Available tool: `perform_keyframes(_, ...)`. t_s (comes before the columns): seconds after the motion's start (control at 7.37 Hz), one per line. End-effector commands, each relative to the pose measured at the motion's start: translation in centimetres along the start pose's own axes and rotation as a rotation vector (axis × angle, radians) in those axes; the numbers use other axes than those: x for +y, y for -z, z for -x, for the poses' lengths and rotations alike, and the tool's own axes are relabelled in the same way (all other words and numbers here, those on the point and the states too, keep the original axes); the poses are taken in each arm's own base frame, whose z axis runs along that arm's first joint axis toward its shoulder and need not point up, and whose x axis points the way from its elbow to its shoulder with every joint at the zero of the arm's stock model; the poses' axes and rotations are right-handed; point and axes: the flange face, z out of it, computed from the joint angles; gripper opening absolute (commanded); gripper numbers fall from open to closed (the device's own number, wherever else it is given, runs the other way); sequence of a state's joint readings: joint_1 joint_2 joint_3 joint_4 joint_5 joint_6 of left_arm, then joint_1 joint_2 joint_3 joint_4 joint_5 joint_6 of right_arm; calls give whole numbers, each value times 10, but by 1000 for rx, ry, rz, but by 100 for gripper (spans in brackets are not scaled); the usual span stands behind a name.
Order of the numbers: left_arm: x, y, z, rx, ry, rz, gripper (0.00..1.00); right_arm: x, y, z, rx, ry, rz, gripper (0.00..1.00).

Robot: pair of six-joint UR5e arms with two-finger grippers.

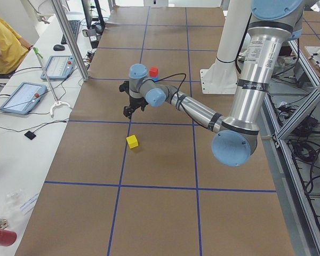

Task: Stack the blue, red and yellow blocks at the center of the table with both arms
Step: 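Move the left gripper to the yellow cube and grasp it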

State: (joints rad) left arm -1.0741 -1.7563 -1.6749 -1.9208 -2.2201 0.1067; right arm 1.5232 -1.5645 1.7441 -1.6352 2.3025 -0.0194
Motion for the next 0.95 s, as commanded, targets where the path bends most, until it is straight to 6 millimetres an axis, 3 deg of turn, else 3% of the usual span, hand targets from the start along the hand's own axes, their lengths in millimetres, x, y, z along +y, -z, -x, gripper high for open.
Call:
perform_keyframes(0.0, 40, -45, 44, 30, -81, -56, 100, 0, 0, 0, 0, -1, 0, 100)
perform_keyframes(0.81, 50, -68, 54, 32, -76, -52, 100, 0, 0, 0, 2, 2, 0, 100)
